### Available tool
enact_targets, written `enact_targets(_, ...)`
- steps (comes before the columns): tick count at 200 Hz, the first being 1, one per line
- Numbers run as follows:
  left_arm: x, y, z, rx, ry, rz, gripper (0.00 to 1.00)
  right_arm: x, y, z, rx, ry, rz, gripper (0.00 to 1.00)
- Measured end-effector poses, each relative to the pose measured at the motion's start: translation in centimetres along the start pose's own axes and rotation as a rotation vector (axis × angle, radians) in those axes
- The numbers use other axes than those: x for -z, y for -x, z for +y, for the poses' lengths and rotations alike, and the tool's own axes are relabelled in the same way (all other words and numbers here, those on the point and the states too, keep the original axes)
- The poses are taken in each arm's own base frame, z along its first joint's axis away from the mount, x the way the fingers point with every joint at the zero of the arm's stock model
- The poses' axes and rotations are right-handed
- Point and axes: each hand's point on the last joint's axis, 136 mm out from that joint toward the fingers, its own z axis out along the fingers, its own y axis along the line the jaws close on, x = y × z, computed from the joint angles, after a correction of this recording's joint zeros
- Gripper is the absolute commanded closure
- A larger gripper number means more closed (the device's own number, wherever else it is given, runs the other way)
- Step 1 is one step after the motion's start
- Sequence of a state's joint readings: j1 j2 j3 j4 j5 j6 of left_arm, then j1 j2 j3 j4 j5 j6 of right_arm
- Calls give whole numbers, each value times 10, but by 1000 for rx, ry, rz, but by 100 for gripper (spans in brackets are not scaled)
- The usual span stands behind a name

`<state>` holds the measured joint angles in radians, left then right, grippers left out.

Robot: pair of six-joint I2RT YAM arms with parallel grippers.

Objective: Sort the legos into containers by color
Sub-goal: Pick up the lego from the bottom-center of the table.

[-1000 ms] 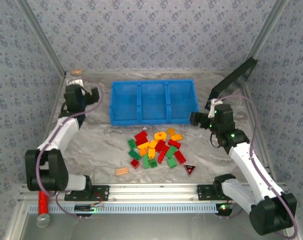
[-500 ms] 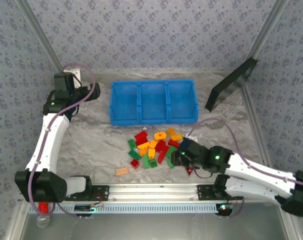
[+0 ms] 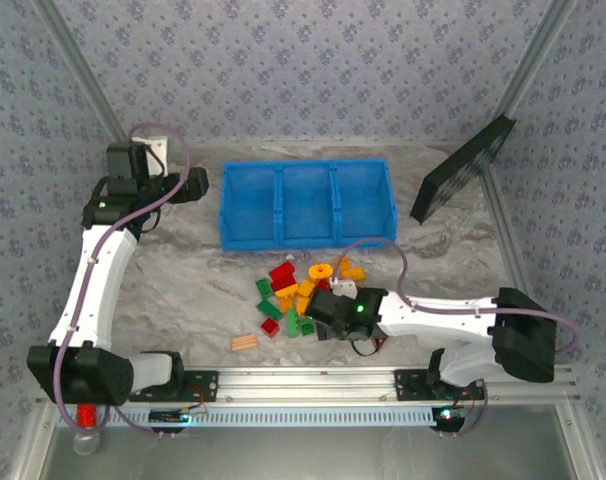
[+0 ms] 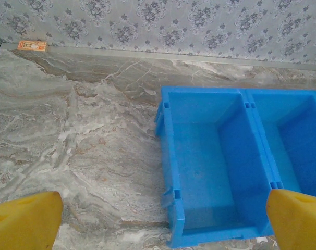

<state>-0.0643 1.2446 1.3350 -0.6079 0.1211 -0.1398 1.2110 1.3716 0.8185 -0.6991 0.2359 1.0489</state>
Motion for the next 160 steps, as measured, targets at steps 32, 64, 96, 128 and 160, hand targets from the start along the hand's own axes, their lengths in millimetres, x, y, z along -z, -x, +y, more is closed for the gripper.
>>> enact_targets(32, 0, -1, -1, -1, -5, 3, 0, -9, 1, -6, 14, -36, 17, 36)
enact_targets(64, 0, -1, -2, -1, -7, 4, 0, -15, 2, -9, 26, -53, 30, 41)
enact_targets(96, 0, -1, -2, -1, -7, 4, 0, -26, -2, -9, 55, -74, 55, 46)
enact_targets(128, 0, -2, -1, -1, -7, 9, 0, -37, -9, -9, 83, -95, 90, 60)
enact_targets(160, 0, -6, -1, 1, -5, 24, 0, -38, -9, -6, 94, -93, 101, 71)
